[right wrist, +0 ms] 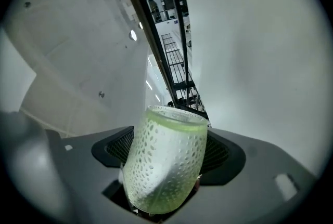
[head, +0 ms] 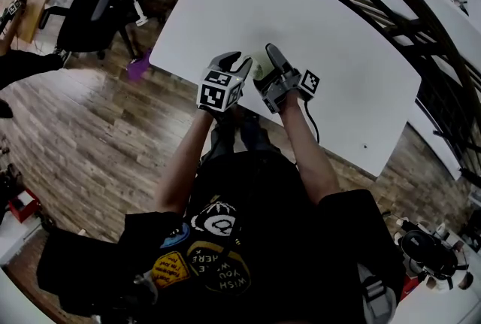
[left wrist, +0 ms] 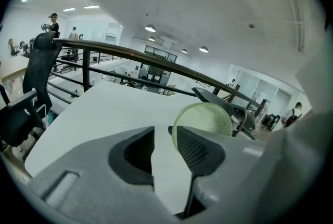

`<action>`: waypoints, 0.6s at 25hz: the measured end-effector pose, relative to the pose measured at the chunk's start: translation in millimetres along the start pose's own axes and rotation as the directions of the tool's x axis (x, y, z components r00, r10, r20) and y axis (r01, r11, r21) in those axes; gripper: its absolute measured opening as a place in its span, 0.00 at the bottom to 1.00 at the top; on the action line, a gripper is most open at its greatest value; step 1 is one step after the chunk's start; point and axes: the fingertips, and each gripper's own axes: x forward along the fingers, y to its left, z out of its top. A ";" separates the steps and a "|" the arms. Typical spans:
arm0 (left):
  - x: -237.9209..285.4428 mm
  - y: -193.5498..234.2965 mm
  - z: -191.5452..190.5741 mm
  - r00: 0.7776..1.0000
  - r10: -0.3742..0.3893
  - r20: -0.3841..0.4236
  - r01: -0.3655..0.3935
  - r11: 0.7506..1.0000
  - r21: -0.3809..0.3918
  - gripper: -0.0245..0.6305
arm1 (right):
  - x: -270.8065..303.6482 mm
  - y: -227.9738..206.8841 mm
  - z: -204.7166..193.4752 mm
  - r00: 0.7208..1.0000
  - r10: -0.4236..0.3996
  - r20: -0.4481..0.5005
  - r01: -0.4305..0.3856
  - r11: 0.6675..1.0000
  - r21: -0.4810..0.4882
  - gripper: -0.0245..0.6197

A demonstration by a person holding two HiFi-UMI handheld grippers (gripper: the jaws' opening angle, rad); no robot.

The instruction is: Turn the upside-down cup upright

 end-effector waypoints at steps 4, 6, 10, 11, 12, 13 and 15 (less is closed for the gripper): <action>-1.2 8.2 -11.8 1.000 0.002 -0.021 -0.003 0.999 -0.045 0.28 | 1.1 -1.4 -6.1 0.996 -0.058 -0.073 0.047 0.988 -0.147 0.62; -1.8 13.4 -18.8 1.000 -0.001 -0.023 -0.001 0.996 -0.088 0.32 | 2.0 -1.3 -9.5 0.992 -0.072 -0.108 0.049 0.977 -0.205 0.61; -4.5 16.8 -27.9 1.000 0.001 -0.006 -0.002 0.992 -0.129 0.35 | 2.8 -0.7 -17.0 0.980 -0.086 -0.180 0.032 0.958 -0.284 0.60; -4.0 18.9 -29.4 1.000 -0.001 -0.004 0.000 0.991 -0.131 0.35 | 5.0 -0.5 -14.8 0.980 -0.085 -0.180 0.028 0.954 -0.298 0.60; -4.1 23.5 -31.5 1.000 -0.001 -0.006 0.000 0.990 -0.140 0.35 | 7.8 -0.4 -9.9 0.982 -0.083 -0.167 0.027 0.950 -0.310 0.60; -5.3 30.1 -34.4 1.000 0.005 -0.012 -0.007 0.988 -0.153 0.35 | 10.4 -0.6 -2.7 0.986 -0.083 -0.145 0.032 0.945 -0.325 0.60; -9.7 43.7 -40.5 0.999 0.035 -0.025 -0.039 0.984 -0.173 0.34 | 13.8 -2.6 13.4 0.989 -0.103 -0.105 0.056 0.926 -0.373 0.60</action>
